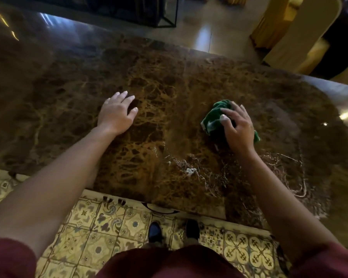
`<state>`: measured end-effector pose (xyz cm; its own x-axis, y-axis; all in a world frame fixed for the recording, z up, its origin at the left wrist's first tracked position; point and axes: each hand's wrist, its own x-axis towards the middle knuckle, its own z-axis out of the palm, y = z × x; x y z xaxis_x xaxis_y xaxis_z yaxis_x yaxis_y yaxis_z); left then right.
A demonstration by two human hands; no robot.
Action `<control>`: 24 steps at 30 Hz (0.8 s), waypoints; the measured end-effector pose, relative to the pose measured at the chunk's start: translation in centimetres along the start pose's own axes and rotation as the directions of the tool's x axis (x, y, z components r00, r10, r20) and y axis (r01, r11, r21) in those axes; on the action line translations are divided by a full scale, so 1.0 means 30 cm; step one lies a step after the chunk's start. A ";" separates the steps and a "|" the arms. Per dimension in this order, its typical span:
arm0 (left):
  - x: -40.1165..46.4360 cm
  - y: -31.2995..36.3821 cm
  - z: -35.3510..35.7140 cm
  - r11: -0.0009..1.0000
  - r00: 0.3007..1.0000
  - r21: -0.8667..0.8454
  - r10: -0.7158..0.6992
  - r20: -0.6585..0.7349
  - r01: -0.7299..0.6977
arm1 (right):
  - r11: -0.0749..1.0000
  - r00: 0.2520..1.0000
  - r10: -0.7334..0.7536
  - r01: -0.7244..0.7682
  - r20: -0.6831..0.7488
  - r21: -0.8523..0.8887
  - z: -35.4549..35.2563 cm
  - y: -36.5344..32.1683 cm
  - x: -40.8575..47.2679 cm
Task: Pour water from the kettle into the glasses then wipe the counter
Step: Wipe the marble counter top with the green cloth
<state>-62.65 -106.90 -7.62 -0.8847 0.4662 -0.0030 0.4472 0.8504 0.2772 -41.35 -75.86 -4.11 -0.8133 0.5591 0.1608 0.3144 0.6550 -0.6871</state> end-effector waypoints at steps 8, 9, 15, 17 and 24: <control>-0.027 -0.060 0.020 0.999 1.000 0.019 0.027 -0.010 -0.026 | 0.963 0.995 0.027 -0.001 0.092 -0.271 0.136 -0.090 -0.013; -0.026 -0.063 0.017 1.000 1.000 0.005 0.030 -0.008 -0.030 | 0.962 0.989 -0.040 0.077 0.143 -0.261 0.176 -0.129 -0.041; -0.004 -0.089 -0.015 0.997 0.994 -0.033 0.079 0.070 -0.077 | 0.870 0.830 -0.429 0.486 0.357 -0.085 0.387 -0.336 -0.197; -0.007 -0.088 -0.015 0.997 0.995 -0.023 0.080 0.059 -0.078 | 0.825 0.752 -0.514 0.565 0.413 0.000 0.371 -0.334 -0.245; -0.032 -0.072 0.003 0.997 0.998 0.010 0.070 -0.004 -0.070 | 0.841 0.736 -0.528 0.523 0.424 0.140 0.122 -0.112 -0.353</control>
<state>-62.75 -109.18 -8.31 -0.8516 0.5238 0.0200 0.5094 0.8179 0.2674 -35.56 -85.84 -6.09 -0.9721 -0.1498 0.1806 -0.2291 0.7722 -0.5927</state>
